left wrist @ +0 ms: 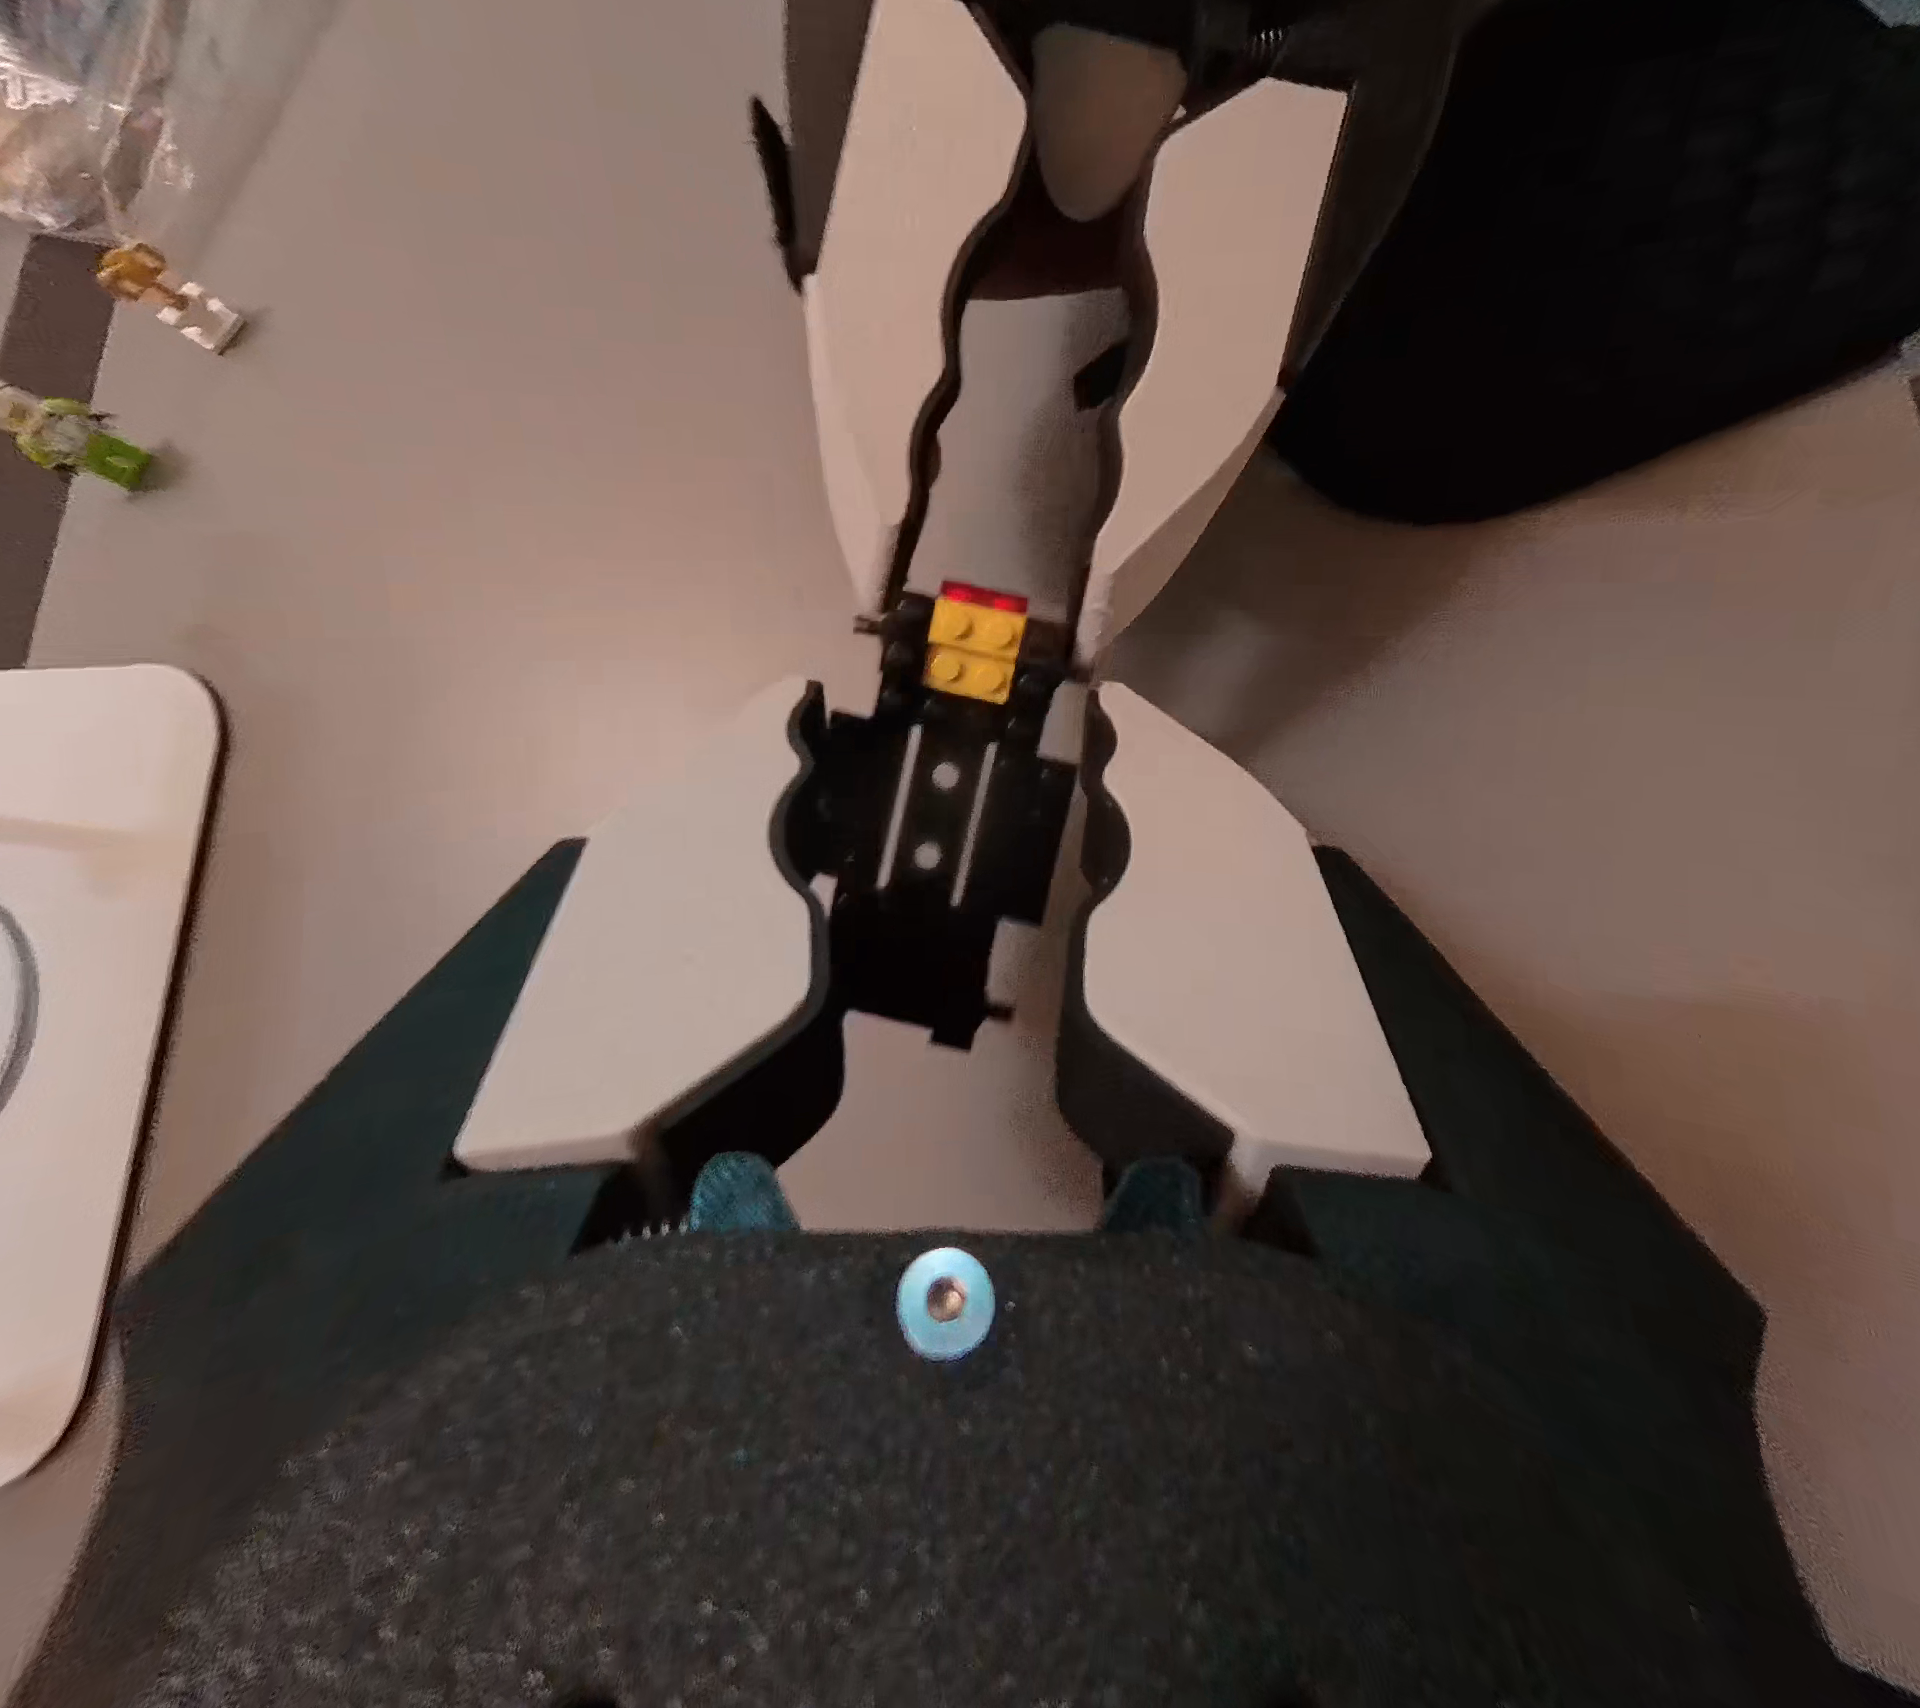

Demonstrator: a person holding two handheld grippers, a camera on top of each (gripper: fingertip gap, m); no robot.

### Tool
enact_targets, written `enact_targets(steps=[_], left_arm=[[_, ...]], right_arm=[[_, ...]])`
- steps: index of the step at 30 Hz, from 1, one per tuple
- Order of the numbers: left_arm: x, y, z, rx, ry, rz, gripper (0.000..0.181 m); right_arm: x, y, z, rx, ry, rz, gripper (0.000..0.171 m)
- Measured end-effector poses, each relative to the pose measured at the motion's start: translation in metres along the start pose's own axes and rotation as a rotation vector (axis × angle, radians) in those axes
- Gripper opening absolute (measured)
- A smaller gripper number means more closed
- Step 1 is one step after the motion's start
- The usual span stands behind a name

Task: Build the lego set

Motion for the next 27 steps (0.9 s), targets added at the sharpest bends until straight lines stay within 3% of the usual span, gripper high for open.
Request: enact_targets(steps=[3,10,19,27], left_arm=[[0.009,0.016,-0.009,0.062,-0.021,0.04,0.05],[0.004,0.074,-0.013,0.212,-0.003,-0.046,0.052],[-0.014,0.082,-0.02,0.207,-0.063,-0.126,0.048],[-0.014,0.087,-0.027,0.205,-0.137,-0.131,0.043]], right_arm=[[0.001,0.014,0.011,-0.062,-0.076,0.02,0.032],[-0.014,0.041,0.039,-0.067,-0.187,-0.174,0.033],[-0.034,0.041,0.054,0.025,-0.252,-0.368,0.033],[-0.028,0.039,0.047,0.003,-0.145,-0.369,0.034]])
Point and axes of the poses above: each gripper's, where its closed fingertips meet, x back along the fingers, y out of its underside, z = x × y across the jaws, the point moved 8 cm from there along x, back along the fingers, and after that the axes turned 5 degrees about -y, right-handed, at the moved point
